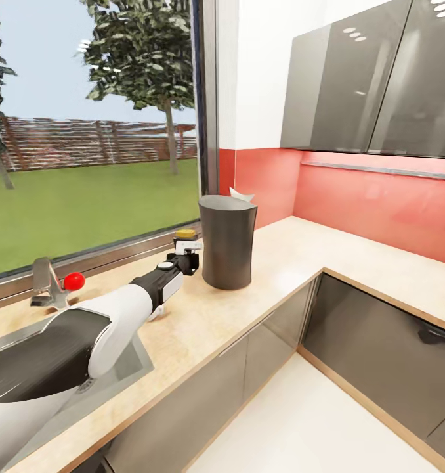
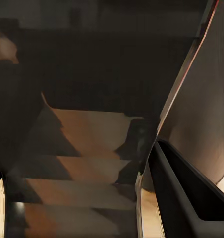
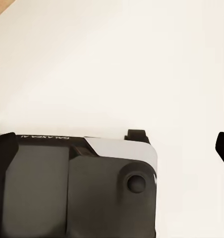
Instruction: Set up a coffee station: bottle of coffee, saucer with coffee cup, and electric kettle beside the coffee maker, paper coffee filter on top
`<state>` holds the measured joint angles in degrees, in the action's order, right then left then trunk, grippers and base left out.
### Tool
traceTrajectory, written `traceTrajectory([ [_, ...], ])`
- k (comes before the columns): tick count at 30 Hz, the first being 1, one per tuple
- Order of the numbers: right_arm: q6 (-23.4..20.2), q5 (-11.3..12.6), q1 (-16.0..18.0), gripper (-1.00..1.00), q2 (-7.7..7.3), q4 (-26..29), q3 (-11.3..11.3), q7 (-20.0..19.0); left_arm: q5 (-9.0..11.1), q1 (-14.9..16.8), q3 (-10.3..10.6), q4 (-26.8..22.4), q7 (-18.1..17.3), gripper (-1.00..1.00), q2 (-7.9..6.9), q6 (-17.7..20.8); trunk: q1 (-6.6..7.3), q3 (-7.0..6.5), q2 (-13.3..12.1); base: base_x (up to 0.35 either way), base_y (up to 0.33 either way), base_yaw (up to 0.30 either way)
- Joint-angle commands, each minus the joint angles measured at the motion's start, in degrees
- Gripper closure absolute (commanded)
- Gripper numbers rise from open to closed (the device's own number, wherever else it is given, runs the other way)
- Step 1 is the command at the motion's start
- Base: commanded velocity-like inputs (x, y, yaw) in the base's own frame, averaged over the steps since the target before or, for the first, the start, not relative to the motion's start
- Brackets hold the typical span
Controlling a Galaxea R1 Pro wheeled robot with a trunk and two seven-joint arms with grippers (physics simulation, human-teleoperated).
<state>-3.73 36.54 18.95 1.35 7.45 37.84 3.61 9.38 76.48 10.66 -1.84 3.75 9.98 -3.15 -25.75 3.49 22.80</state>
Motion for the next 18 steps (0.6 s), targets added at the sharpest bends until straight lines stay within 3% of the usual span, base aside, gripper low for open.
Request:
traceTrajectory([
  [1, -0.3, 0.4, 0.0, -1.00, -0.03, 0.1, 0.5, 0.4, 0.5, 0.1, 0.5, 0.1, 0.1, 1.00, 0.02, -0.2, -0.04, 0.13, 0.1, 0.001, -0.056, 0.000],
  [10, -0.3, 0.4, 0.0, -1.00, -0.03, 0.1, 0.5, 0.4, 0.5, 0.1, 0.5, 0.1, 0.1, 1.00, 0.02, -0.2, -0.04, 0.14, 0.1, 0.000, -0.013, 0.000],
  [18, -0.3, 0.4, 0.0, -1.00, -0.03, 0.1, 0.5, 0.3, 0.5, 0.1, 0.5, 0.1, -0.1, 1.00, 0.02, -0.2, -1.79, 2.08, 3.3, 0.000, 0.000, 0.000],
])
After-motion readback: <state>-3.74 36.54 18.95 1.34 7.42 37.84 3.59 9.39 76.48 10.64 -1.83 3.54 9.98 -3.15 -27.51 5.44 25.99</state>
